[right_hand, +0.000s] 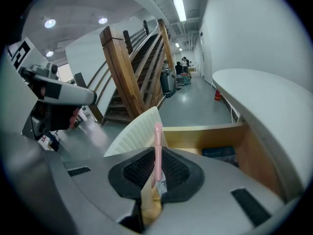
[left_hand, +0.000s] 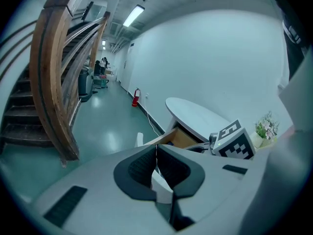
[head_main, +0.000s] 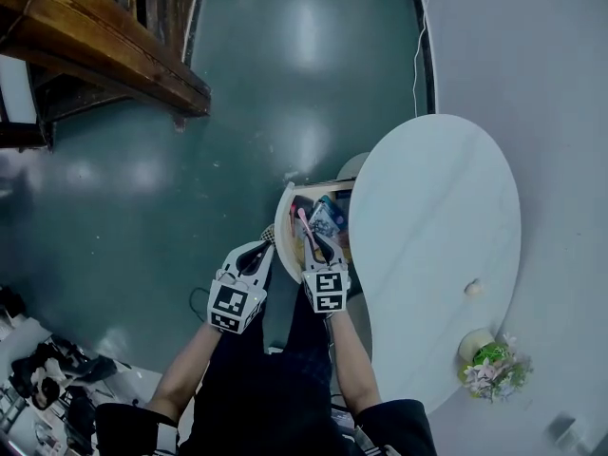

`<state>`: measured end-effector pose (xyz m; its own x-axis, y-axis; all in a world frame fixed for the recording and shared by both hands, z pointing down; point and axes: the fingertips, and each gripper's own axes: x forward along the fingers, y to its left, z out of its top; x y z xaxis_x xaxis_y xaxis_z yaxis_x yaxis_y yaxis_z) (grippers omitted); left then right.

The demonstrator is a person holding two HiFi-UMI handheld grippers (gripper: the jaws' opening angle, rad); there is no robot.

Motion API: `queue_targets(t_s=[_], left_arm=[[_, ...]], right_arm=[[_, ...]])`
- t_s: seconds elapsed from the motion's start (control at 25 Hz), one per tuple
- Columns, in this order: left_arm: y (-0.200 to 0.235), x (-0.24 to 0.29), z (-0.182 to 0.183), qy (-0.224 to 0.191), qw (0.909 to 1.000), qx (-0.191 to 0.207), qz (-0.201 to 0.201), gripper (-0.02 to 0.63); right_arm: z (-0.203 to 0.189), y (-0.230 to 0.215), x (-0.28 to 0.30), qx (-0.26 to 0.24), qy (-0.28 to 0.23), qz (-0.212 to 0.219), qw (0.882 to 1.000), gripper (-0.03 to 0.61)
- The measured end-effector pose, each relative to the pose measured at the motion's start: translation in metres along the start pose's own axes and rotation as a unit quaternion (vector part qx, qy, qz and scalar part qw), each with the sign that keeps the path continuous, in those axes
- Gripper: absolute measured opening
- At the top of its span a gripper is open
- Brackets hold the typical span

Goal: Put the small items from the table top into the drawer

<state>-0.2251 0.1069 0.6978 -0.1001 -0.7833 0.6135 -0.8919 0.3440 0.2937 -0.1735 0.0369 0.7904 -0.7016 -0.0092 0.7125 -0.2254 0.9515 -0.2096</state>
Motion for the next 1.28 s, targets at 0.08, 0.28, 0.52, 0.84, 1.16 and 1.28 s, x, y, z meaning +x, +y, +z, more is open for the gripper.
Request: queue_targets(t_s=[0.08,0.28,0.52,0.84,1.16,1.28], left_arm=[[0.007,0.002,-0.005,0.004,1.0,-0.003,0.002,0.021],[0.024,0.003,-0.017,0.011,0.9998,-0.014,0.009,0.02],[0.03,0.005,-0.024,0.016,0.9996,-0.02,0.008,0.02],[0.036,0.002,-0.025,0.013,0.9996,-0.024,0.01,0.02],[0.028,-0.003,-0.017,0.008,0.9998,-0.015,0.007,0.02],[0.023,-0.008,-0.011,0.003,0.9999,-0.01,0.007,0.02]], right_arm=[[-0.009,-0.005,0.012,0.001,0.011,-0.004,1.0,0.063],[-0.03,-0.011,0.04,0.007,0.043,-0.007,0.999,0.063],[-0.049,-0.016,0.061,0.011,0.074,-0.007,0.997,0.063],[-0.052,-0.015,0.068,0.01,0.086,-0.005,0.996,0.063],[-0.046,-0.003,0.053,0.016,0.067,0.011,0.998,0.147],[-0.044,-0.002,0.044,0.014,0.06,0.006,0.998,0.147]])
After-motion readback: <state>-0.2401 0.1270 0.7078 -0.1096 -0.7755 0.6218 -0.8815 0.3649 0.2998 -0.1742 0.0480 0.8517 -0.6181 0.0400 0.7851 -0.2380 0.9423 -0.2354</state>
